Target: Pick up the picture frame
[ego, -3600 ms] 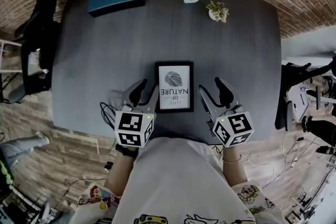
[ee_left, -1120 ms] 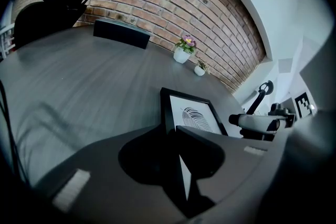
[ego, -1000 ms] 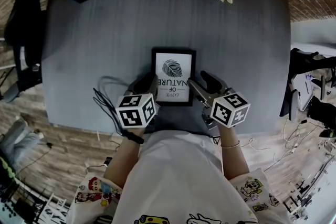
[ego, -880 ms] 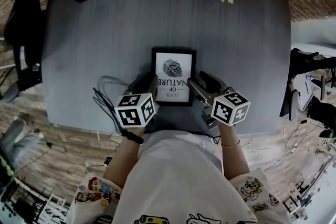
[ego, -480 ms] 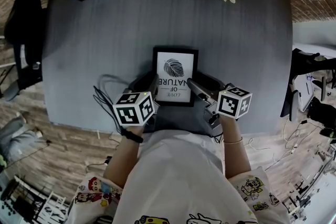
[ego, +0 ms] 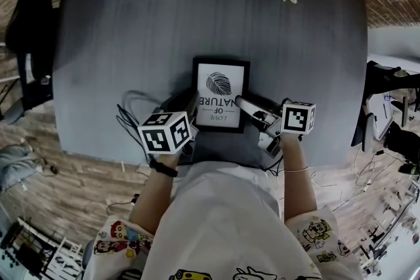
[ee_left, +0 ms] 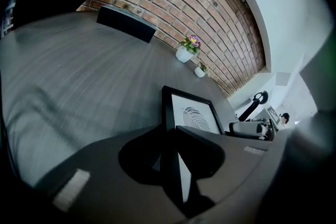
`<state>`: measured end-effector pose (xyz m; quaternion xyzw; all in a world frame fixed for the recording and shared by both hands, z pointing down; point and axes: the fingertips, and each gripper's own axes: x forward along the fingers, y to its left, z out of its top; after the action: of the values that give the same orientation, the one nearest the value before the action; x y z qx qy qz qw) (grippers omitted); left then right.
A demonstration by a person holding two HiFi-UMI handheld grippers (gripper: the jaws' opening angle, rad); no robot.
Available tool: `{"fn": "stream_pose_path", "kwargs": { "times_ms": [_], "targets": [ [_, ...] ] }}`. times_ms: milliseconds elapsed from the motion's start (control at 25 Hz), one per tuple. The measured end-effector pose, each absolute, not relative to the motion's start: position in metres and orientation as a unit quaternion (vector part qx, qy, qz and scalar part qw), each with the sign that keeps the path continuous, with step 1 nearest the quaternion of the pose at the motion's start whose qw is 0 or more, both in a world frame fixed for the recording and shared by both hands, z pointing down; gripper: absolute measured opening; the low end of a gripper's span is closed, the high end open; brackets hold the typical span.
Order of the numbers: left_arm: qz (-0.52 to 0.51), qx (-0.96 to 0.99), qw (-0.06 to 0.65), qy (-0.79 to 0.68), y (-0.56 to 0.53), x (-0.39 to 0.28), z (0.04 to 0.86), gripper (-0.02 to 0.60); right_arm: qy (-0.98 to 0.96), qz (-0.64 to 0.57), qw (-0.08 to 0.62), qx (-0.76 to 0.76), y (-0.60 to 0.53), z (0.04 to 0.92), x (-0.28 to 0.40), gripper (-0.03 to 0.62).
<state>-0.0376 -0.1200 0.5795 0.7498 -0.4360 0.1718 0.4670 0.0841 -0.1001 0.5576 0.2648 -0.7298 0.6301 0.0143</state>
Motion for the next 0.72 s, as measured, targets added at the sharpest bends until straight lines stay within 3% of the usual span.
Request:
{"fn": "stream_pose_path", "kwargs": {
  "times_ms": [320,720],
  "targets": [
    [0.158,0.744,0.489,-0.426,-0.122,-0.039,0.580,0.081,-0.717,0.668,-0.055,0.192,-0.109,0.542,0.069,0.195],
    [0.153,0.742,0.505,-0.413,-0.122,-0.039,0.581,0.083,-0.713,0.679,-0.066,0.161,-0.113,0.540,0.037,0.184]
  ]
}}
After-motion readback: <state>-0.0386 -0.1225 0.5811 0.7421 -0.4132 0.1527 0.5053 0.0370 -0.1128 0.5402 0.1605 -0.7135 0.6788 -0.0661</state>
